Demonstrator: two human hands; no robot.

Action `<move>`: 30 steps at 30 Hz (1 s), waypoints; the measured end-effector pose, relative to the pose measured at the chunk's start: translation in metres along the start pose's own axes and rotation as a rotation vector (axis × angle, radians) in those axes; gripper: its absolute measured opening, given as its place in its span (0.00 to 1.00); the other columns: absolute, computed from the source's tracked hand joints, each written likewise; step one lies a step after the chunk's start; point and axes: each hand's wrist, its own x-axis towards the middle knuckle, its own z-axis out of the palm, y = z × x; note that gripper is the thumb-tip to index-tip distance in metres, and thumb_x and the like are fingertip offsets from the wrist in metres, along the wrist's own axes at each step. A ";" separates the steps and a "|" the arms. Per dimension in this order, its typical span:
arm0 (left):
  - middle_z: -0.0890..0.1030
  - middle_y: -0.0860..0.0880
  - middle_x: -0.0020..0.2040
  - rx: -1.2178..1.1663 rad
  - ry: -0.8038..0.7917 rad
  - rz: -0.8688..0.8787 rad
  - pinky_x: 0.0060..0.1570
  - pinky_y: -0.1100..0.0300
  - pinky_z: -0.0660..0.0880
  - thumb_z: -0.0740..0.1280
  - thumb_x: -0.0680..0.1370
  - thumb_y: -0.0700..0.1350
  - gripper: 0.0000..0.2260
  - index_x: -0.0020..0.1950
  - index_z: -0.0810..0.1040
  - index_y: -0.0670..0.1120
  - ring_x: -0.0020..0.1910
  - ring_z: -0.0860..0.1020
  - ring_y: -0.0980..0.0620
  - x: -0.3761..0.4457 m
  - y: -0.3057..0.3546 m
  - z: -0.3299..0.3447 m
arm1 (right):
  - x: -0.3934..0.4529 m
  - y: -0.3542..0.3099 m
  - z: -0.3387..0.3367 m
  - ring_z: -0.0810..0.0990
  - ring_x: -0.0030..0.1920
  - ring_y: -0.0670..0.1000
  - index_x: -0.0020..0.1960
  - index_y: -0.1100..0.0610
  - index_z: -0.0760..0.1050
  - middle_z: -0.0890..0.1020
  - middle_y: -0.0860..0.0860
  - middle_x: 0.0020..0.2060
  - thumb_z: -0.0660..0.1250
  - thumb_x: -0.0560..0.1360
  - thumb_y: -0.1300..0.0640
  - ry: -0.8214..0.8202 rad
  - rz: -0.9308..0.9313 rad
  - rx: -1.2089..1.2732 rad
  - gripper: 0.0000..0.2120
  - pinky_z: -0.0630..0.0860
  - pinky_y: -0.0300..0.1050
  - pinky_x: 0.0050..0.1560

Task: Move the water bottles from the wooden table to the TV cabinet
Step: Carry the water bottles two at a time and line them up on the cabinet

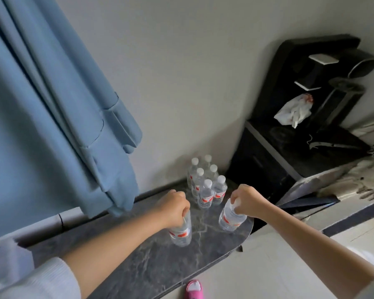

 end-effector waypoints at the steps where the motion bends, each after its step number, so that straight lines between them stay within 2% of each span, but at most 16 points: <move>1: 0.72 0.49 0.47 -0.002 -0.010 0.007 0.36 0.70 0.61 0.60 0.72 0.35 0.11 0.48 0.80 0.44 0.50 0.69 0.48 0.010 0.003 -0.001 | 0.007 0.004 -0.002 0.70 0.43 0.49 0.51 0.58 0.81 0.68 0.50 0.43 0.63 0.70 0.62 -0.002 0.006 0.003 0.12 0.61 0.30 0.29; 3: 0.75 0.46 0.52 -0.014 -0.031 0.006 0.34 0.69 0.59 0.61 0.73 0.35 0.11 0.50 0.80 0.41 0.55 0.72 0.45 0.036 0.010 0.003 | 0.030 0.016 -0.004 0.69 0.37 0.49 0.37 0.55 0.79 0.67 0.50 0.36 0.61 0.68 0.60 -0.028 0.030 -0.007 0.08 0.58 0.32 0.28; 4: 0.76 0.44 0.55 -0.015 -0.038 0.002 0.35 0.65 0.58 0.61 0.73 0.36 0.11 0.51 0.80 0.39 0.57 0.72 0.45 0.047 0.012 0.007 | 0.040 0.021 -0.003 0.69 0.36 0.50 0.30 0.52 0.73 0.65 0.48 0.32 0.60 0.68 0.59 -0.033 0.026 -0.006 0.09 0.57 0.33 0.28; 5: 0.76 0.43 0.57 -0.016 -0.036 -0.001 0.36 0.64 0.56 0.60 0.74 0.37 0.11 0.52 0.80 0.39 0.58 0.72 0.44 0.058 0.015 0.011 | 0.049 0.026 -0.003 0.69 0.38 0.50 0.29 0.50 0.70 0.64 0.48 0.32 0.60 0.69 0.60 -0.045 0.030 -0.002 0.12 0.58 0.33 0.29; 6: 0.76 0.43 0.58 -0.024 -0.035 -0.016 0.40 0.64 0.57 0.60 0.75 0.37 0.12 0.52 0.80 0.39 0.58 0.72 0.44 0.068 0.018 0.016 | 0.059 0.032 -0.003 0.71 0.41 0.51 0.33 0.51 0.73 0.67 0.48 0.35 0.61 0.71 0.61 -0.054 0.033 -0.001 0.10 0.62 0.33 0.33; 7: 0.76 0.43 0.58 -0.033 -0.036 -0.035 0.45 0.64 0.60 0.59 0.75 0.38 0.12 0.52 0.80 0.39 0.59 0.71 0.43 0.079 0.022 0.021 | 0.069 0.038 -0.002 0.72 0.45 0.52 0.42 0.54 0.78 0.71 0.51 0.41 0.62 0.72 0.62 -0.055 0.008 -0.015 0.07 0.66 0.35 0.37; 9: 0.77 0.43 0.57 -0.063 -0.040 -0.066 0.50 0.61 0.64 0.59 0.75 0.37 0.12 0.52 0.81 0.39 0.59 0.71 0.42 0.095 0.027 0.029 | 0.083 0.048 0.002 0.74 0.48 0.53 0.58 0.58 0.76 0.74 0.56 0.53 0.63 0.72 0.62 -0.068 -0.018 -0.038 0.15 0.71 0.40 0.45; 11: 0.77 0.43 0.57 -0.106 -0.060 -0.121 0.53 0.59 0.66 0.58 0.75 0.37 0.13 0.52 0.81 0.39 0.59 0.71 0.43 0.112 0.034 0.037 | 0.100 0.060 0.009 0.72 0.48 0.51 0.57 0.58 0.76 0.73 0.54 0.52 0.63 0.73 0.62 -0.135 -0.064 -0.039 0.13 0.69 0.38 0.45; 13: 0.77 0.44 0.57 -0.138 -0.085 -0.179 0.51 0.58 0.67 0.59 0.75 0.36 0.12 0.52 0.80 0.39 0.60 0.70 0.44 0.127 0.037 0.046 | 0.116 0.071 0.017 0.70 0.48 0.50 0.44 0.53 0.75 0.69 0.47 0.42 0.63 0.73 0.63 -0.198 -0.098 -0.053 0.06 0.68 0.35 0.42; 14: 0.76 0.44 0.58 -0.152 -0.097 -0.209 0.52 0.57 0.69 0.59 0.75 0.36 0.12 0.52 0.80 0.39 0.60 0.70 0.44 0.135 0.039 0.051 | 0.123 0.077 0.020 0.71 0.48 0.50 0.43 0.53 0.75 0.68 0.46 0.42 0.62 0.73 0.63 -0.227 -0.116 -0.061 0.07 0.69 0.36 0.44; 16: 0.75 0.45 0.60 -0.172 -0.131 -0.255 0.55 0.56 0.72 0.59 0.74 0.34 0.12 0.53 0.79 0.39 0.62 0.68 0.44 0.148 0.043 0.060 | 0.135 0.087 0.025 0.72 0.53 0.52 0.54 0.58 0.76 0.69 0.48 0.49 0.62 0.74 0.64 -0.297 -0.185 -0.054 0.10 0.69 0.39 0.52; 17: 0.74 0.45 0.60 -0.180 -0.141 -0.275 0.55 0.56 0.71 0.59 0.75 0.34 0.11 0.53 0.79 0.38 0.63 0.67 0.45 0.156 0.046 0.065 | 0.142 0.093 0.029 0.71 0.53 0.52 0.58 0.60 0.75 0.69 0.47 0.50 0.63 0.74 0.64 -0.320 -0.210 -0.056 0.13 0.69 0.38 0.52; 19: 0.74 0.46 0.62 -0.213 -0.155 -0.324 0.53 0.59 0.69 0.61 0.75 0.33 0.11 0.54 0.78 0.39 0.64 0.67 0.46 0.172 0.052 0.079 | 0.154 0.105 0.039 0.70 0.51 0.48 0.59 0.59 0.75 0.68 0.46 0.47 0.65 0.74 0.63 -0.336 -0.235 -0.053 0.13 0.67 0.32 0.46; 21: 0.74 0.47 0.61 -0.245 -0.150 -0.380 0.55 0.60 0.70 0.62 0.75 0.33 0.10 0.54 0.78 0.40 0.64 0.67 0.47 0.184 0.054 0.094 | 0.164 0.113 0.051 0.70 0.50 0.47 0.59 0.59 0.75 0.67 0.48 0.50 0.65 0.74 0.64 -0.351 -0.238 -0.046 0.14 0.65 0.29 0.42; 26: 0.75 0.47 0.62 -0.313 -0.109 -0.463 0.62 0.62 0.66 0.60 0.77 0.33 0.12 0.56 0.79 0.41 0.66 0.66 0.48 0.213 0.056 0.126 | 0.186 0.125 0.068 0.71 0.63 0.52 0.62 0.57 0.74 0.67 0.53 0.66 0.64 0.76 0.62 -0.424 -0.281 -0.099 0.15 0.70 0.35 0.58; 30: 0.74 0.47 0.61 -0.383 -0.078 -0.519 0.60 0.61 0.69 0.62 0.77 0.35 0.10 0.54 0.79 0.41 0.66 0.67 0.48 0.232 0.055 0.139 | 0.203 0.127 0.071 0.74 0.62 0.52 0.63 0.57 0.74 0.68 0.54 0.65 0.64 0.75 0.62 -0.425 -0.288 -0.090 0.16 0.73 0.36 0.56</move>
